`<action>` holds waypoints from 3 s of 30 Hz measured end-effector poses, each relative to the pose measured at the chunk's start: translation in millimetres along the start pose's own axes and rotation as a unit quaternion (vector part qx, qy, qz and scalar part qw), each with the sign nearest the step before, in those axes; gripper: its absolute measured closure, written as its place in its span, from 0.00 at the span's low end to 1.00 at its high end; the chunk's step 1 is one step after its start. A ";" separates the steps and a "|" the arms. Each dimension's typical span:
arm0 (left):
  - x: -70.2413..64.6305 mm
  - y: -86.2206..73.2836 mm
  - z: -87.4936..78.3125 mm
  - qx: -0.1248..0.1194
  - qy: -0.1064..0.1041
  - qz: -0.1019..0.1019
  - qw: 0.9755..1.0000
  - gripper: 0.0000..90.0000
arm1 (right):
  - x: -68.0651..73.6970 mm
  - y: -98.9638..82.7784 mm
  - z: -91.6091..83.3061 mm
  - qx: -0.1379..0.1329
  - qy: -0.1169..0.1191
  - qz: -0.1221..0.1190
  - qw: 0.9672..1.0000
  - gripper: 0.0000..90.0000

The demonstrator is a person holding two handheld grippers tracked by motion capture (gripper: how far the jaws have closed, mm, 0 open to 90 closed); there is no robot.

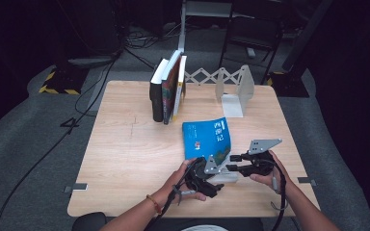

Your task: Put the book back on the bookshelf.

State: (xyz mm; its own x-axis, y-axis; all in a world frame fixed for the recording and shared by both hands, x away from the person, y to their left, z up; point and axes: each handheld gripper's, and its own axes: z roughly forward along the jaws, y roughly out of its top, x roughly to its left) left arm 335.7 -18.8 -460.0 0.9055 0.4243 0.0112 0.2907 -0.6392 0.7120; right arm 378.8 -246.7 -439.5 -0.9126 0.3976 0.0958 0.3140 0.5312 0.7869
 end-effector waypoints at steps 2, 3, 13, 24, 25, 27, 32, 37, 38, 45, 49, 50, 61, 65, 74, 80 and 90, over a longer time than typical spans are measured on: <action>3.5 3.3 3.5 -0.008 0.009 -0.016 1.000 0.32 | 0.0 0.6 0.9 -0.001 0.000 0.000 1.000 0.66; 4.1 3.8 5.9 -0.008 0.013 -0.020 1.000 0.34 | -0.2 0.6 0.9 -0.002 0.001 0.001 1.000 0.67; 7.4 2.9 8.7 -0.011 0.057 -0.032 0.998 0.61 | -0.6 0.8 2.7 -0.002 0.002 0.000 1.000 0.67; 9.6 1.6 -5.3 -0.019 0.046 0.012 0.999 0.80 | -1.5 -5.2 -0.3 -0.006 0.001 -0.005 1.000 0.61; 10.2 1.4 -7.1 -0.019 0.044 0.014 0.999 0.81 | -1.4 -5.9 -0.6 -0.007 0.003 -0.008 1.000 0.59; 10.5 1.1 -7.7 -0.020 0.040 0.014 0.999 0.82 | -1.0 -7.2 -1.8 -0.008 0.003 -0.011 1.000 0.57; 13.2 -3.1 -17.7 -0.019 0.015 0.023 0.999 0.85 | -2.6 -11.0 -5.9 -0.012 0.001 -0.015 1.000 0.51; 13.3 -9.0 -25.4 -0.008 -0.001 0.038 0.999 0.94 | -4.1 -12.3 -8.7 -0.020 0.002 -0.016 1.000 0.46; 14.0 -12.4 -28.4 -0.012 -0.001 0.036 0.999 0.95 | -4.4 -12.4 -8.2 -0.017 0.002 -0.015 1.000 0.46; 19.4 -16.2 -27.0 -0.019 -0.023 0.025 0.999 0.93 | -5.1 -13.2 -1.7 0.003 -0.010 -0.026 1.000 0.44; 21.0 -18.4 -26.3 -0.015 -0.032 0.022 0.999 0.92 | -10.1 -20.6 -8.1 0.022 0.007 -0.024 0.999 0.40; 21.7 -18.8 -26.7 -0.016 -0.036 0.018 0.999 0.92 | -10.9 -23.3 -8.5 0.030 0.009 -0.025 0.999 0.38; 20.0 -23.4 -22.8 -0.016 -0.047 0.016 0.999 0.54 | -6.3 -41.0 12.9 0.120 0.025 -0.056 0.991 0.40; 19.5 -24.0 -19.6 -0.011 -0.043 0.012 0.999 0.44 | -7.2 -40.3 16.5 0.113 0.016 -0.051 0.992 0.47; 15.2 -23.0 -10.6 0.002 -0.035 0.019 0.999 0.34 | -6.2 -35.0 10.6 0.095 0.018 -0.037 0.995 0.49; 13.4 -20.5 -5.3 0.004 -0.028 0.021 0.999 0.33 | -5.6 -23.6 2.7 0.043 -0.005 -0.015 0.999 0.63; 10.2 -12.5 2.8 -0.001 -0.003 0.013 1.000 0.32 | -2.5 -11.4 2.7 0.020 -0.007 -0.017 1.000 0.62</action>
State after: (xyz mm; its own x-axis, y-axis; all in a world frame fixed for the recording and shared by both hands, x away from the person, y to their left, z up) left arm 342.1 -8.2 -470.8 0.9149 0.4028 0.0259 0.2654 -0.6486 0.7134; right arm 378.2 -251.7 -450.3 -0.9188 0.3900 0.0606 0.2941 0.5744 0.7639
